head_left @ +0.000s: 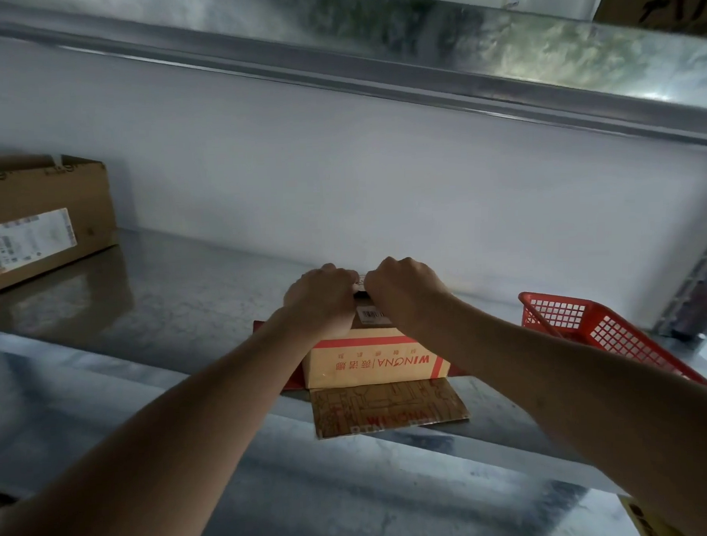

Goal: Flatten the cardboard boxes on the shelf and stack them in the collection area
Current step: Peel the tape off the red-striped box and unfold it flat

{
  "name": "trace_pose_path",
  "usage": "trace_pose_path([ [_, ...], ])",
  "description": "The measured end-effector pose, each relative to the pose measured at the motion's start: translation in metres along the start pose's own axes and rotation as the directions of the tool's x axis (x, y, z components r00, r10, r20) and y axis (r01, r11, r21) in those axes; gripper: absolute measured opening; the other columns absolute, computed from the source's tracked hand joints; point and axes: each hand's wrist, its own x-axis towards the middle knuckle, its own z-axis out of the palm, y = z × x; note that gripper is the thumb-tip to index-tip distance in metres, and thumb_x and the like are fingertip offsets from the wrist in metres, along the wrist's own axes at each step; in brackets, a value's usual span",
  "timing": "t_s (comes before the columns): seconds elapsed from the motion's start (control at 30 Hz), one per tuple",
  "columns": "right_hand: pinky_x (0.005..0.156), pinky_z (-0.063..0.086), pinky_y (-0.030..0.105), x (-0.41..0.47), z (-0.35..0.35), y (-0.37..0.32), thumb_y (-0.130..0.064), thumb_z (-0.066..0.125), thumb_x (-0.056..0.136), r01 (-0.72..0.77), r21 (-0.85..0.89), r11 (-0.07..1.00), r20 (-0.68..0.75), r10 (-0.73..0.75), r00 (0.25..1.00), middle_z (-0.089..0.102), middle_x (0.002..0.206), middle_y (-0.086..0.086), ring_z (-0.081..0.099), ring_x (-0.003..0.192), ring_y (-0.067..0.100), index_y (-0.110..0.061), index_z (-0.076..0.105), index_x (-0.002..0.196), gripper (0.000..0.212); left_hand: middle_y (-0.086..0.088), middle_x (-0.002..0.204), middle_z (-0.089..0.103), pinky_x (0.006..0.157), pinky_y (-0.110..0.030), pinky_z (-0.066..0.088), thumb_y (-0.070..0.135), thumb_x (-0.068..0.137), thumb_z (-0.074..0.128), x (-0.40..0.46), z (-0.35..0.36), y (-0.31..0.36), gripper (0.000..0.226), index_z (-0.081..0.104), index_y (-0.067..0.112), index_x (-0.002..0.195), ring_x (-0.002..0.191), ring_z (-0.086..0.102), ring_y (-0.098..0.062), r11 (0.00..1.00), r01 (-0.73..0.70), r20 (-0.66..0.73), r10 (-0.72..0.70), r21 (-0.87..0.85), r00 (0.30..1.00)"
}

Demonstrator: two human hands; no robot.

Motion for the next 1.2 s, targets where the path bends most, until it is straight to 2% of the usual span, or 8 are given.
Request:
trace_pose_path([
  [0.13,0.056,0.041,0.031,-0.003,0.006,0.016,-0.016,0.068,0.095,-0.009,0.01,1.0,-0.01,0.009,1.0,0.055,0.084,0.0,0.054,0.069,0.019,-0.015,0.067,0.109,0.014,-0.005,0.114,0.063,0.091,-0.044,0.057,0.026,0.102,0.06,0.003,0.0,-0.002,0.032,0.063,0.021,0.133,0.106,0.063,-0.026,1.0,0.009,0.022,-0.009,-0.016,1.0],
  [0.43,0.071,0.058,0.039,-0.011,0.022,0.03,-0.027,0.057,0.1,-0.075,0.202,0.977,-0.101,0.097,0.99,0.069,0.111,-0.005,0.067,0.092,0.022,-0.025,0.071,0.113,0.019,-0.006,0.125,0.066,0.092,-0.045,0.057,0.023,0.102,0.06,0.005,0.004,-0.005,0.04,0.062,0.024,0.141,0.112,0.062,-0.028,0.996,0.016,0.034,-0.013,-0.093,0.999],
  [0.6,0.074,0.058,0.039,-0.006,0.023,0.031,-0.028,0.061,0.097,-0.108,0.267,0.958,-0.101,0.139,0.985,0.071,0.114,-0.007,0.066,0.096,0.023,-0.028,0.073,0.111,0.018,-0.005,0.134,0.065,0.097,-0.045,0.055,0.026,0.104,0.058,0.005,0.009,-0.008,0.043,0.058,0.027,0.147,0.118,0.06,-0.027,0.982,0.046,0.026,-0.042,-0.182,0.999],
  [0.7,0.075,0.057,0.037,-0.003,0.027,0.031,-0.029,0.063,0.095,-0.154,0.294,0.943,-0.105,0.193,0.976,0.072,0.11,-0.007,0.066,0.094,0.022,-0.029,0.074,0.106,0.015,-0.007,0.146,0.056,0.121,-0.053,0.03,0.025,0.106,0.05,0.006,0.007,-0.008,0.046,0.051,0.029,0.152,0.139,0.045,-0.033,0.998,0.038,0.07,-0.035,-0.045,0.997],
  [0.73,0.075,0.057,0.037,-0.003,0.028,0.031,-0.029,0.065,0.095,-0.175,0.314,0.933,-0.106,0.218,0.97,0.073,0.108,-0.008,0.066,0.093,0.021,-0.029,0.075,0.104,0.014,-0.007,0.149,0.053,0.124,-0.055,0.019,0.024,0.106,0.048,0.007,0.005,-0.008,0.047,0.049,0.029,0.153,0.145,0.039,-0.034,1.0,0.029,0.087,-0.029,-0.006,0.996],
  [0.8,0.072,0.057,0.034,-0.001,0.031,0.031,-0.028,0.069,0.094,-0.206,0.362,0.909,-0.111,0.261,0.959,0.074,0.106,-0.009,0.066,0.092,0.019,-0.03,0.077,0.102,0.012,-0.008,0.15,0.052,0.125,-0.055,0.013,0.023,0.107,0.045,0.007,0.002,-0.006,0.047,0.049,0.027,0.153,0.148,0.035,-0.034,0.999,0.022,0.113,-0.025,0.029,0.993],
  [0.97,0.061,0.047,0.028,0.003,0.038,0.029,-0.025,0.072,0.093,-0.237,0.436,0.868,-0.117,0.316,0.941,0.075,0.103,-0.008,0.064,0.087,0.017,-0.029,0.078,0.098,0.01,-0.012,0.161,0.04,0.125,-0.054,0.013,0.022,0.108,0.043,0.007,0.001,-0.004,0.049,0.042,0.026,0.157,0.153,0.025,-0.037,0.999,0.022,0.152,-0.026,0.025,0.988],
  [1.2,0.072,0.06,0.036,0.006,0.035,0.028,-0.027,0.072,0.093,-0.237,0.451,0.861,-0.085,0.306,0.948,0.075,0.103,-0.004,0.067,0.087,0.019,-0.028,0.078,0.098,0.007,-0.008,0.149,0.049,0.108,-0.05,0.04,0.032,0.107,0.047,0.007,0.003,-0.006,0.047,0.048,0.028,0.154,0.139,0.04,-0.032,1.0,0.028,0.152,-0.026,-0.011,0.988],
])
